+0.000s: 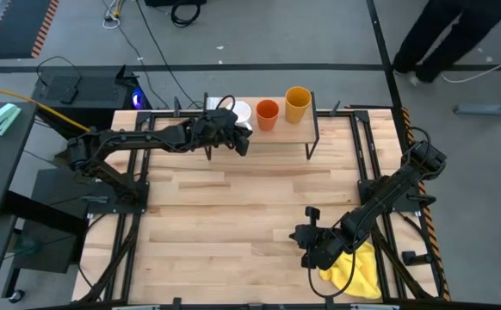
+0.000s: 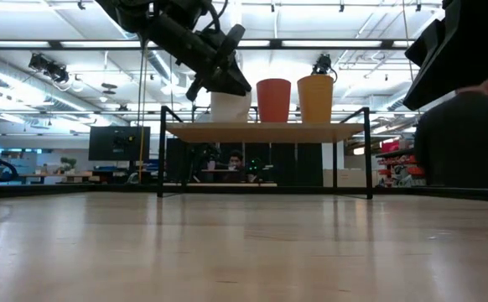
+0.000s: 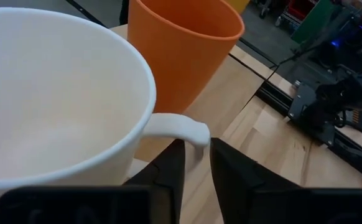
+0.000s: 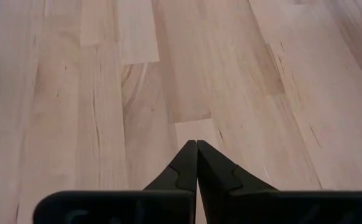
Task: Stack small to large cups/mugs on shelf
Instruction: Put the white mug on the shelf, then return to Home Position
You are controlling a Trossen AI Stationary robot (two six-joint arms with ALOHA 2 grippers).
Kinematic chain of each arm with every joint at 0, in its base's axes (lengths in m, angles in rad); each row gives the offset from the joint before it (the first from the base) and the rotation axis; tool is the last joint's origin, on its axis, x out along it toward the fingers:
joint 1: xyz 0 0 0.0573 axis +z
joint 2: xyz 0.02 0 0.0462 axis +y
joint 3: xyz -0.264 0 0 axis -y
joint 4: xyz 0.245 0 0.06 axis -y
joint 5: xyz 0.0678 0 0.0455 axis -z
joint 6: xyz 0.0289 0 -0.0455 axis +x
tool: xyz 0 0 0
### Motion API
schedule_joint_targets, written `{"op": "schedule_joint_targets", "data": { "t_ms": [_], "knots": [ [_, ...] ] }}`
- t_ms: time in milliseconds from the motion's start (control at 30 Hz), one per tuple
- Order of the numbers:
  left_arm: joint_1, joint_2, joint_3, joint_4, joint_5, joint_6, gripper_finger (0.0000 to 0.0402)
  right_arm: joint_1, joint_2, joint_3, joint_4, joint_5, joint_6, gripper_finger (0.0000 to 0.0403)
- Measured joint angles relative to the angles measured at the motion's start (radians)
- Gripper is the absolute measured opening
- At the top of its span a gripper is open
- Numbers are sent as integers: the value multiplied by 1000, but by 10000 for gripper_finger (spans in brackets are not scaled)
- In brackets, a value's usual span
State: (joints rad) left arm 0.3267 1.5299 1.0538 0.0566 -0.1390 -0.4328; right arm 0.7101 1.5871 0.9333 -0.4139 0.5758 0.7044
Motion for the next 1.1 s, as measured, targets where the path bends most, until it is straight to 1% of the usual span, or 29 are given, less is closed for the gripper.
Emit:
{"op": "schedule_joint_targets", "data": {
  "t_ms": [200, 500, 600, 667, 900, 1100],
  "knots": [
    [0, 0, 0, -6, 0, -7, 93, 0, 0, 0, 0, 0, 0, 16],
    [-16, -18, 1, -53, -6, -9, 94, 0, 0, 0, 0, 0, 0, 16],
    [-33, -46, 1, -67, -28, -10, 94, 0, 0, 0, -2, -1, 0, 16],
    [-45, -71, 1, -111, -55, -10, 94, 0, 0, 0, -4, 0, 0, 16],
    [-130, -137, 1, -239, -150, -53, 95, 0, 0, 0, -6, 0, 0, 16],
    [-276, -188, 1, -305, -206, -57, 96, 0, 0, 0, -7, -1, 0, 16]
  ]
}}
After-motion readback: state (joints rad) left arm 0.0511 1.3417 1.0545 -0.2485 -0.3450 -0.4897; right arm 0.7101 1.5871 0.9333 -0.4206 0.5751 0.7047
